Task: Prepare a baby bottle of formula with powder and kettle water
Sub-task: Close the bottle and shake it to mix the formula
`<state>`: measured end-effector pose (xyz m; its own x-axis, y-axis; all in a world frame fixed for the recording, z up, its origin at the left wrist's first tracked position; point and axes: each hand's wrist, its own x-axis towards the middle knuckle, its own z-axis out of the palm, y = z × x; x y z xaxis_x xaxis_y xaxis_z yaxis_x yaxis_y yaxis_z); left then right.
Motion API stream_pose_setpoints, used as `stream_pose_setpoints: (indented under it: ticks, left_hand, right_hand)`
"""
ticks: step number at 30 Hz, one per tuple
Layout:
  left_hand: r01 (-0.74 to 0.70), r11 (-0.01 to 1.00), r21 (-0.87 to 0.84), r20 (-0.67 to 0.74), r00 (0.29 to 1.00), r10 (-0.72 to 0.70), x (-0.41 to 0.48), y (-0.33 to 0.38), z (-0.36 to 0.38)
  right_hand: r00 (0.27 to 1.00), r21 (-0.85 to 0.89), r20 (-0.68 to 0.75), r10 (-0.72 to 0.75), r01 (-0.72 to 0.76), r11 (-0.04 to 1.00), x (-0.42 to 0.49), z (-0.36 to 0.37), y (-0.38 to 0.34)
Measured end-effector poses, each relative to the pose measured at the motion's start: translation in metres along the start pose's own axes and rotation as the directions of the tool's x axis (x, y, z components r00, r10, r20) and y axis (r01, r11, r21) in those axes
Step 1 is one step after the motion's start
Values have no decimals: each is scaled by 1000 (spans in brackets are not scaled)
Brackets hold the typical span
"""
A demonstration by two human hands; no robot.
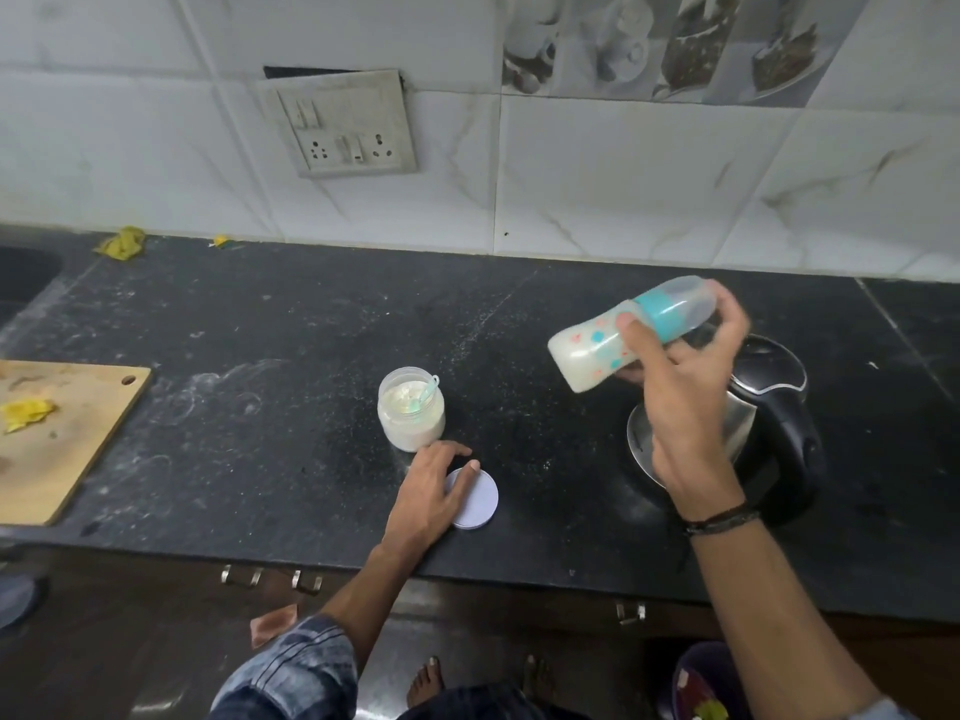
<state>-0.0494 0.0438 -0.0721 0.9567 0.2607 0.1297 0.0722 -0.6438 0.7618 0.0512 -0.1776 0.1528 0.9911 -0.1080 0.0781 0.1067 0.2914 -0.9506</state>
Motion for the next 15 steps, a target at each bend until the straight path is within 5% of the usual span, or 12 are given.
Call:
stream_pose_setpoints:
  ticks: [4,8,12,15]
  left_hand:
    - [19,1000,8,8,1000,-19,1,3,1]
    - [14,1000,3,7,1000,-14,0,0,0]
    - [22,1000,8,6,1000,-22,1,1,2]
    - [15,1000,14,1,1000,-15,0,0,1]
  right_hand:
    - [970,155,-183,-160,189,970,5,1,-8]
    - [999,-18,6,-31,31,999,2,-2,0]
    - [958,185,-253,-136,186,965,2,-1,-4]
    - [983,98,-161,-89,106,990,4,3,-2]
